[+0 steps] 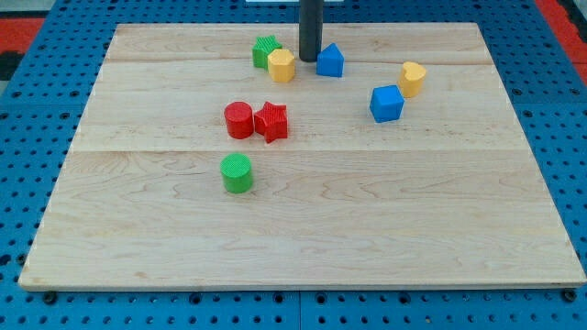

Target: Put the yellow heart top of the blue triangle

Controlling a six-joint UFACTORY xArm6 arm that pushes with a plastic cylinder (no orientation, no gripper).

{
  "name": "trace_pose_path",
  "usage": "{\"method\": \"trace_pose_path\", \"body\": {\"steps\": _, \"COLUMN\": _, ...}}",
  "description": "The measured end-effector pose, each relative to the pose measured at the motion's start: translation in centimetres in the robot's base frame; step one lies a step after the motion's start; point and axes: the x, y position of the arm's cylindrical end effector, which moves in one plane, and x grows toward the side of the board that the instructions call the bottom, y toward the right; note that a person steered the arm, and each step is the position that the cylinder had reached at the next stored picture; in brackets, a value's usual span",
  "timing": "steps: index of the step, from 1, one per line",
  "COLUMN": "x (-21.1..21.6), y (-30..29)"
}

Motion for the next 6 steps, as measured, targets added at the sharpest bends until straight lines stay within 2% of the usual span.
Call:
{"method": "trace_pose_path", "body": {"steps": 1, "x": 1.9, "y": 1.9}}
{"method": "trace_pose_path", "body": {"steps": 2, "x": -3.0, "y": 0.4}}
{"method": "trace_pose_path", "body": {"steps": 3, "x": -2.8, "y": 5.1}}
{"method": "trace_pose_path", "body": {"steps": 4, "x": 2.7, "y": 6.3}}
{"method": "trace_pose_path", "body": {"steps": 6, "x": 4.3, "y": 11.2}}
